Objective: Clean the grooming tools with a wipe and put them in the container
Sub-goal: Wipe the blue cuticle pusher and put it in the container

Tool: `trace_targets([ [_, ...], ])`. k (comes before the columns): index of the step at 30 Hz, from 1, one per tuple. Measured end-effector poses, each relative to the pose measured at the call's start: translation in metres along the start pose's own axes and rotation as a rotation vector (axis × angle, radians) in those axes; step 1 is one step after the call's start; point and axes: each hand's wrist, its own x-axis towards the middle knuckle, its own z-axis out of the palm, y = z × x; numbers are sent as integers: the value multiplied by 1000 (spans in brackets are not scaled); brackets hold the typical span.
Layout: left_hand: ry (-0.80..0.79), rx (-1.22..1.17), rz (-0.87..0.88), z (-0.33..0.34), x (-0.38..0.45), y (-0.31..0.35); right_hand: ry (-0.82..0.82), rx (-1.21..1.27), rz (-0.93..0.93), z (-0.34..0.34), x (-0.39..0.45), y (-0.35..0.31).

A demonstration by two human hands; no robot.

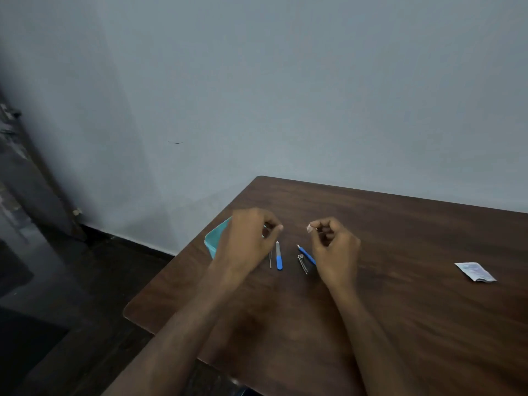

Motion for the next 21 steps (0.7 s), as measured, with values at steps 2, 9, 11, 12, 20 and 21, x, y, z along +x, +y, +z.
trace_targets([
  [2, -73, -41, -4, 18, -4, 9, 44, 37, 46, -7, 2, 3],
  [9, -221, -67, 5, 63, -8, 43, -38, -128, -32, -51, 8, 25],
  [11, -237, -31, 13, 69, -7, 48, -52, -118, -35, -65, 10, 32],
  [12, -251, -8, 9, 68, -7, 48, -58, -114, -35, -72, 10, 34],
  [20, -182, 147, 122, 85, -19, 56, -16, -49, 74, -123, 6, 53],
  [21, -174, 149, 146, 88, -19, 58, 7, -37, 101, -127, 10, 55],
])
